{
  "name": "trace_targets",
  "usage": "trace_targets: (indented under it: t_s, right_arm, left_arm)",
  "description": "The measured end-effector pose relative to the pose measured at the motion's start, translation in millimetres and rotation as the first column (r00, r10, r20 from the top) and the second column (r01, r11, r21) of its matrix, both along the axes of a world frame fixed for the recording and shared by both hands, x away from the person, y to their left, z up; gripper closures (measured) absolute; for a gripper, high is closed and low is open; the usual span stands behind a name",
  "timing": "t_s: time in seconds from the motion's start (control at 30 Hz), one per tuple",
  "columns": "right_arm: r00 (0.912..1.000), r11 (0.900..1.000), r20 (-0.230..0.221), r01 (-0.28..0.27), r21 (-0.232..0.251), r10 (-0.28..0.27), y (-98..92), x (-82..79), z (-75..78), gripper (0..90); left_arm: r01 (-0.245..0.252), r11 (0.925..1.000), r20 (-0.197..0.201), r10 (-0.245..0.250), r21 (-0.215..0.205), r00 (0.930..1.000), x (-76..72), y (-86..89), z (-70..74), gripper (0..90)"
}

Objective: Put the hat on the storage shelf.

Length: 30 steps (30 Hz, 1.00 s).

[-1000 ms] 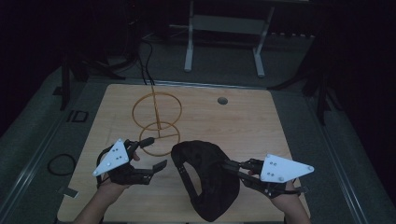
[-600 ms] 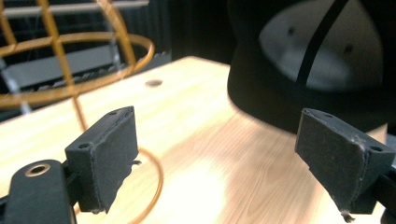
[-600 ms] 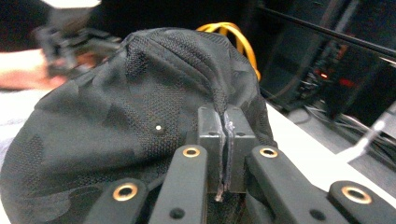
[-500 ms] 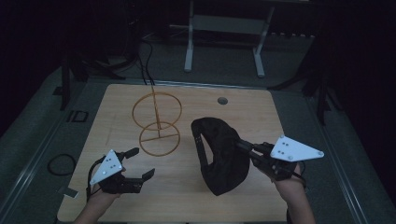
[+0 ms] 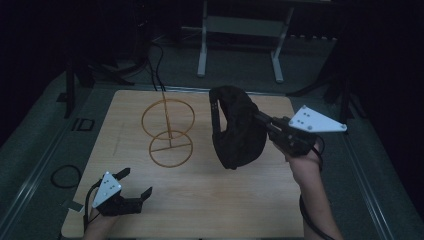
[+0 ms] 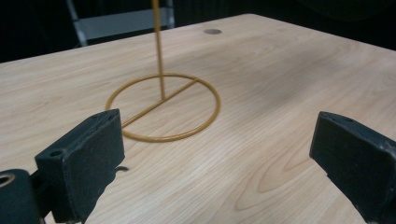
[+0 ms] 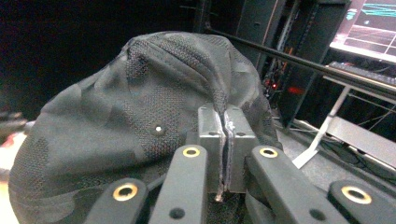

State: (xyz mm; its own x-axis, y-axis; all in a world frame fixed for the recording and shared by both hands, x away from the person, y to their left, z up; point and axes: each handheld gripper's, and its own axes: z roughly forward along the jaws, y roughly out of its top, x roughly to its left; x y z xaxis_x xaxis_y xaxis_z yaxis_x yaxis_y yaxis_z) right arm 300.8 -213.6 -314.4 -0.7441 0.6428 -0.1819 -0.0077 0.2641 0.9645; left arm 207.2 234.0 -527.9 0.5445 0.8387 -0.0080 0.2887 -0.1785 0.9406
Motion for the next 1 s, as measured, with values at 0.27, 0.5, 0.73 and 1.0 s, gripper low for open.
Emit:
trace_targets:
  t_s: [0.27,0.5,0.73,1.0]
  right_arm:
    - [0.9999,1.000,-0.012,-0.001,-0.017,0.001,35.5,32.5,17.7,87.9]
    - [0.9980,0.998,-0.057,-0.032,-0.051,0.029,71.8,54.9,19.7,87.9]
    - [0.9905,0.994,-0.115,-0.084,-0.068,0.076,104.5,70.2,10.9,87.9]
    - [0.9841,0.988,-0.144,-0.118,-0.100,0.103,136.2,79.4,0.8,87.8]
  left_arm:
    - [-0.013,0.9999,-0.016,0.013,0.006,0.9998,-2.0,-1.3,-11.1,2.0]
    - [-0.009,0.9998,-0.026,0.010,0.019,0.9996,-2.8,-3.0,-16.7,2.0]
    - [-0.012,0.9998,-0.016,0.012,0.018,0.9998,-2.9,0.8,-15.2,2.0]
    - [-0.012,0.9997,-0.011,0.012,0.022,0.9999,-3.3,1.2,-17.2,2.0]
